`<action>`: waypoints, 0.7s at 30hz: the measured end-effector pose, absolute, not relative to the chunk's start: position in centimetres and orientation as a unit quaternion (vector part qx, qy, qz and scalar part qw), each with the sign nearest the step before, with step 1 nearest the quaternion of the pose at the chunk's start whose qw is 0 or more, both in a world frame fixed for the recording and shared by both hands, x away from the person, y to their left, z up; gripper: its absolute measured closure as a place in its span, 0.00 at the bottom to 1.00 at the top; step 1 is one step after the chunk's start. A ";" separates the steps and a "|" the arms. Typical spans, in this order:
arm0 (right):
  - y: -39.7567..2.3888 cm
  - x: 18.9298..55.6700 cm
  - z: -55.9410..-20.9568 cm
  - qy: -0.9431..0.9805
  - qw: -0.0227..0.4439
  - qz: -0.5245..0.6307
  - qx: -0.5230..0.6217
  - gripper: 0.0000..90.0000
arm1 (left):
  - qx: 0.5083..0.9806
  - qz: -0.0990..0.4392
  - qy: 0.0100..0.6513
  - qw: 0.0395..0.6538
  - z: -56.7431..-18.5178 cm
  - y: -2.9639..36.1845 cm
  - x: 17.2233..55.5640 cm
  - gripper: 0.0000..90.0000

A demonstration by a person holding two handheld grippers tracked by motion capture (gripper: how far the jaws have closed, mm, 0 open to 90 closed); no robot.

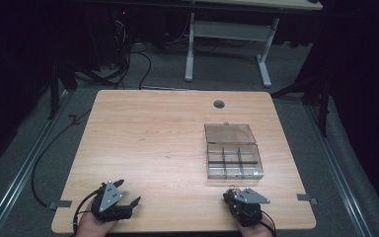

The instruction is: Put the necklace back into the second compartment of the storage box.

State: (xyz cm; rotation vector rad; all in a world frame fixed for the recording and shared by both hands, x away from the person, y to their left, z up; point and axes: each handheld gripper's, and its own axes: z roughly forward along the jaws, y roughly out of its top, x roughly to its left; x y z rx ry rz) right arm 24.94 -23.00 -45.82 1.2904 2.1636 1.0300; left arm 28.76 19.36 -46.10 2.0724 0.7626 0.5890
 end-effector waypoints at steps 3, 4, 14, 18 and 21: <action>-23.9 25.0 -45.8 0.767 0.212 0.369 0.481 1.00 | 0.825 0.235 0.303 0.415 -46.1 19.3 28.8 0.21; -23.9 25.0 -45.8 0.767 0.212 0.369 0.481 1.00 | 0.825 0.235 0.303 0.415 -46.1 19.3 28.8 0.21; -27.0 24.5 -44.7 0.732 0.241 0.391 0.503 0.98 | 0.825 0.233 0.302 0.416 -46.1 19.4 28.7 0.21; -29.2 24.2 -43.9 0.702 0.261 0.398 0.529 0.93 | 0.827 0.233 0.303 0.414 -46.1 19.3 28.8 0.21; -30.5 24.1 -43.9 0.690 0.260 0.393 0.549 0.90 | 0.825 0.233 0.303 0.416 -46.1 19.4 28.7 0.21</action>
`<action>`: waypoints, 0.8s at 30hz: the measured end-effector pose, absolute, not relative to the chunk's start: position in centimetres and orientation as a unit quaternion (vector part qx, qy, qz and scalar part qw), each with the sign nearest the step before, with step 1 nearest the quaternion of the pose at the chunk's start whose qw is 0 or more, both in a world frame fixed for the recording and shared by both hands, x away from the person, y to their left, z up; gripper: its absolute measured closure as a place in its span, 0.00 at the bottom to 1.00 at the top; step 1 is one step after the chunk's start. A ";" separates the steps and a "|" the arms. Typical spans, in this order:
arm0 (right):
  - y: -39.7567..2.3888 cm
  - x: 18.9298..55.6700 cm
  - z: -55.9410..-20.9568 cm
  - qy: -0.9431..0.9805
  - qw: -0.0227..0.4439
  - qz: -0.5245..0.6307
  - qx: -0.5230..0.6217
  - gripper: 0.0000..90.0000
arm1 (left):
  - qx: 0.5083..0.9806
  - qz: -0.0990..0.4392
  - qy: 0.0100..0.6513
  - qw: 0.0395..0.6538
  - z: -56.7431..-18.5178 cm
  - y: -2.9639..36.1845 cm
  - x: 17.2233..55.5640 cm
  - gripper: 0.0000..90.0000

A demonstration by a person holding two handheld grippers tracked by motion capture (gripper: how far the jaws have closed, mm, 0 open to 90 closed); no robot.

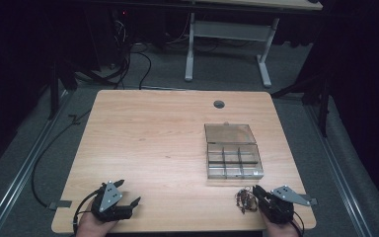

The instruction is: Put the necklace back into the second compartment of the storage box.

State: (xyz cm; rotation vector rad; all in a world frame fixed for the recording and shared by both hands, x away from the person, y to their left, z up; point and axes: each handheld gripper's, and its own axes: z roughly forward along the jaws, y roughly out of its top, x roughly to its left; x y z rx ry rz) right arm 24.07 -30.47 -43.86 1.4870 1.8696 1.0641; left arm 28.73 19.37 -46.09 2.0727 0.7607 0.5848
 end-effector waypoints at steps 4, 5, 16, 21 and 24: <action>-31.0 24.1 -43.5 0.699 0.250 0.376 0.555 0.83 | 0.824 0.233 0.302 0.418 -46.1 19.4 28.7 0.21; -31.0 24.1 -43.4 0.704 0.244 0.368 0.556 0.80 | 0.825 0.232 0.301 0.418 -46.1 19.4 28.7 0.21; -31.4 25.7 -41.5 0.733 0.178 0.300 0.584 0.68 | 0.830 0.223 0.291 0.420 -46.1 19.5 28.6 0.21; -31.3 26.3 -41.1 0.745 0.165 0.274 0.585 0.66 | 0.832 0.220 0.288 0.421 -46.1 19.5 28.5 0.20; -31.1 26.5 -41.2 0.753 0.149 0.257 0.587 0.65 | 0.833 0.219 0.286 0.421 -46.1 19.5 28.5 0.20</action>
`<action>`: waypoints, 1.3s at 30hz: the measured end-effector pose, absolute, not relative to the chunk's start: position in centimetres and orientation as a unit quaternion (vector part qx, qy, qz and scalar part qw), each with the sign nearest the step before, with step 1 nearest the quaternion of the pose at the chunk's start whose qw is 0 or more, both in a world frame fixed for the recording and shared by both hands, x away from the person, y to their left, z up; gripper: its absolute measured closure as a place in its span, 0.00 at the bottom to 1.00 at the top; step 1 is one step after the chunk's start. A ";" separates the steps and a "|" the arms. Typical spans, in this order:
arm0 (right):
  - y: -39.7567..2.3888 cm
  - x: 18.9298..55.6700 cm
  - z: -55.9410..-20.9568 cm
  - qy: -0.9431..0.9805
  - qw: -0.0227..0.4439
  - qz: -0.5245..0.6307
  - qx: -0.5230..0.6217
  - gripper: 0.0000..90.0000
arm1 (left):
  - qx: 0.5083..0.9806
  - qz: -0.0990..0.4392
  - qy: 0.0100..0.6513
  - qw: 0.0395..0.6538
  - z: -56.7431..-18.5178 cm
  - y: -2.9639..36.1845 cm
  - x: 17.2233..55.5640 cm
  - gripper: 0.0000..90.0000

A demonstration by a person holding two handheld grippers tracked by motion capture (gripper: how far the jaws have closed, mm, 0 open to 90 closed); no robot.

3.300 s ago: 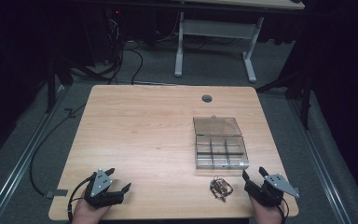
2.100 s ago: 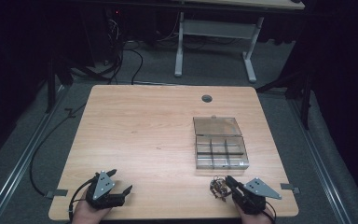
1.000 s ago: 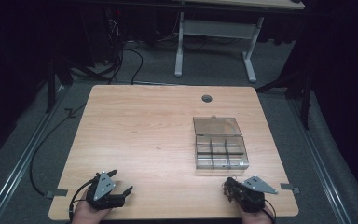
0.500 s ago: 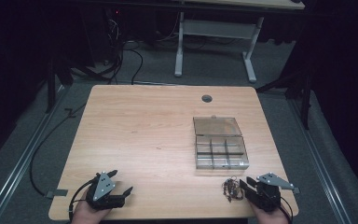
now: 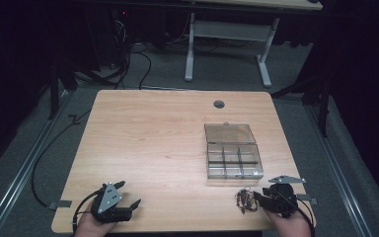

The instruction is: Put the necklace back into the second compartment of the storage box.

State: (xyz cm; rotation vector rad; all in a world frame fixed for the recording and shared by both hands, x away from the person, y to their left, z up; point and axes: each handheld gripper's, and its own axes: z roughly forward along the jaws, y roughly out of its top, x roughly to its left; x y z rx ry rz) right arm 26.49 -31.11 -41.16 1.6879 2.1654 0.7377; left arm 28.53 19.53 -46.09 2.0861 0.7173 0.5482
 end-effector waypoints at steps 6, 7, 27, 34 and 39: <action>-30.9 26.7 -41.2 0.763 0.123 0.231 0.591 0.63 | 0.834 0.219 0.283 0.420 -46.1 19.6 28.5 0.20; -30.9 26.8 -41.2 0.764 0.121 0.229 0.591 0.63 | 0.834 0.219 0.283 0.420 -46.1 19.6 28.5 0.20; -29.5 27.3 -40.5 0.801 0.079 0.172 0.569 0.57 | 0.836 0.221 0.280 0.416 -46.1 19.4 28.4 0.20; -28.9 27.7 -40.3 0.813 0.079 0.157 0.555 0.55 | 0.837 0.221 0.279 0.415 -46.1 19.4 28.4 0.20; -28.3 28.2 -40.2 0.821 0.066 0.153 0.547 0.51 | 0.838 0.221 0.278 0.414 -46.1 19.4 28.4 0.20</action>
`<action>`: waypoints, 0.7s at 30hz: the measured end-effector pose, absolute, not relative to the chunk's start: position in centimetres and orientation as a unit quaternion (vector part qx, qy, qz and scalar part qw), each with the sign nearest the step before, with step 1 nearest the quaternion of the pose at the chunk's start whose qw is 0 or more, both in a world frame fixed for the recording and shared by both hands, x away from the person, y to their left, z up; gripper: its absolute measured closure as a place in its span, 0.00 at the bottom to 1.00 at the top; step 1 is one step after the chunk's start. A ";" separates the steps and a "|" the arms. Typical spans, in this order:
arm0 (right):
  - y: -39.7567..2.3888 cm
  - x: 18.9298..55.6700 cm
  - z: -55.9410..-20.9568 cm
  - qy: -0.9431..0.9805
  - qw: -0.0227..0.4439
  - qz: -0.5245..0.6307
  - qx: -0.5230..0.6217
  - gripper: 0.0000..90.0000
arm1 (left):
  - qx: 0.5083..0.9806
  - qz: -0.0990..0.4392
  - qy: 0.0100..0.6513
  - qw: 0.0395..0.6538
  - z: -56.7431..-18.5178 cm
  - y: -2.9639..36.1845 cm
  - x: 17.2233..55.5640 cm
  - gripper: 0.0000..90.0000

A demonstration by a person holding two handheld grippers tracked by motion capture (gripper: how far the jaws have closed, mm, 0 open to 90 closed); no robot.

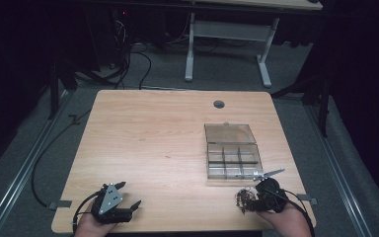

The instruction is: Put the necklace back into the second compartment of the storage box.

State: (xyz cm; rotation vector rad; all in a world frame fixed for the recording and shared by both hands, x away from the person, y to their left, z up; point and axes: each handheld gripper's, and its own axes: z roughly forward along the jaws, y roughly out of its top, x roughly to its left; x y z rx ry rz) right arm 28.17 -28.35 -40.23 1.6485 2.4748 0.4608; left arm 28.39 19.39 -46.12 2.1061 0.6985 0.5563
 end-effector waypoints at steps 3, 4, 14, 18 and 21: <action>-28.1 28.6 -40.3 0.825 0.059 0.146 0.542 0.49 | 0.838 0.221 0.278 0.414 -46.1 19.4 28.4 0.20; -28.0 28.7 -40.4 0.827 0.056 0.145 0.541 0.48 | 0.838 0.221 0.277 0.414 -46.1 19.4 28.4 0.20; -26.4 30.0 -40.8 0.841 0.039 0.108 0.529 0.42 | 0.840 0.219 0.276 0.413 -46.1 19.3 28.4 0.20; -25.5 30.5 -41.2 0.846 0.039 0.086 0.524 0.41 | 0.840 0.219 0.275 0.413 -46.1 19.3 28.4 0.20; -25.2 30.6 -41.5 0.852 0.046 0.071 0.517 0.42 | 0.840 0.219 0.274 0.413 -46.1 19.3 28.4 0.20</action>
